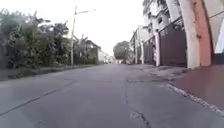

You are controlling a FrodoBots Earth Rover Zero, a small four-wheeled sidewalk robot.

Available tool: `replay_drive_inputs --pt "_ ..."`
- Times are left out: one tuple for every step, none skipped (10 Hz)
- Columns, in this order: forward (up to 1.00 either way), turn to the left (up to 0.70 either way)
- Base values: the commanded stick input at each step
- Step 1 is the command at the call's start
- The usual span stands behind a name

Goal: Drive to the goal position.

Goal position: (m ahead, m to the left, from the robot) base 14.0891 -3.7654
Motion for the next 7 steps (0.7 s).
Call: replay_drive_inputs --pt "1.00 0.00" --pt "1.00 0.00" --pt "1.00 0.00" --pt "1.00 0.00" --pt "1.00 0.00" --pt "1.00 0.00" --pt "1.00 0.00"
